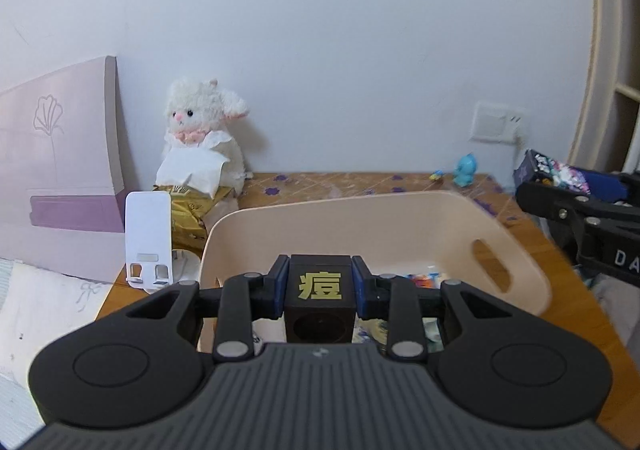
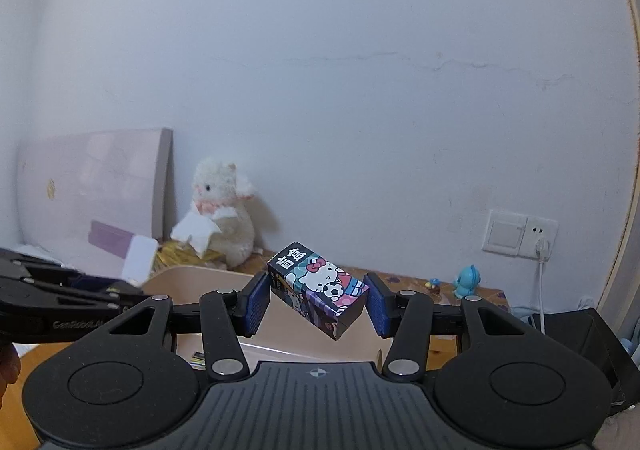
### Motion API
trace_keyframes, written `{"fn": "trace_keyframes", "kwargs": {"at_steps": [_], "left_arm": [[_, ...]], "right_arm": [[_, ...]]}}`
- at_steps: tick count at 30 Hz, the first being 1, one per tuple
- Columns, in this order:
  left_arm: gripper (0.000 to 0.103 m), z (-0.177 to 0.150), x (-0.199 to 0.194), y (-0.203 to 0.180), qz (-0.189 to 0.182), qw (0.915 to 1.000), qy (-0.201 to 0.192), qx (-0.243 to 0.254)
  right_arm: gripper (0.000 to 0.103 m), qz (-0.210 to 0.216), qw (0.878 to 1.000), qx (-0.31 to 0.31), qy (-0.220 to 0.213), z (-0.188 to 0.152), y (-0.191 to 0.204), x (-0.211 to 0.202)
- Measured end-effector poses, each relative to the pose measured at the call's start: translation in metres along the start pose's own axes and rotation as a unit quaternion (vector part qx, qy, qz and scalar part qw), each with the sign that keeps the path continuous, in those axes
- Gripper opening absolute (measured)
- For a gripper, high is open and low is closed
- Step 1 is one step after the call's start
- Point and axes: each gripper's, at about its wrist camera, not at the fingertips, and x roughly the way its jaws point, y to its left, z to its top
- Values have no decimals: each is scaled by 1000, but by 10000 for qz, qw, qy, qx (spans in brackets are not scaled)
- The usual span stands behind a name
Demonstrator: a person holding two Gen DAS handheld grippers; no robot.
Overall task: Organize objects
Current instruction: 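Lift both boxes over the basket and open both tools to drop them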
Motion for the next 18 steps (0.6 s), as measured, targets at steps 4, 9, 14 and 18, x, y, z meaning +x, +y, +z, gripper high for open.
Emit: {"fn": "trace_keyframes", "kwargs": {"at_steps": [4,9,14,18], "left_arm": [[34,-3,34,-4,130,9991,394,55],[34,-16,61,-5,5,9968,802,32],[35,-22,70,-9,108,9948,990,229],[77,-16,49,-6,52,9977,665,150]], "right_arm": [[48,-77,9991,-220,349,-11,4,31],[48,2,9961,-162,872,-33,3,66],[58,-37,9930,-115,1179,-52,5,82],[73,-3,9938,-55,1110,-52,2,73]]}}
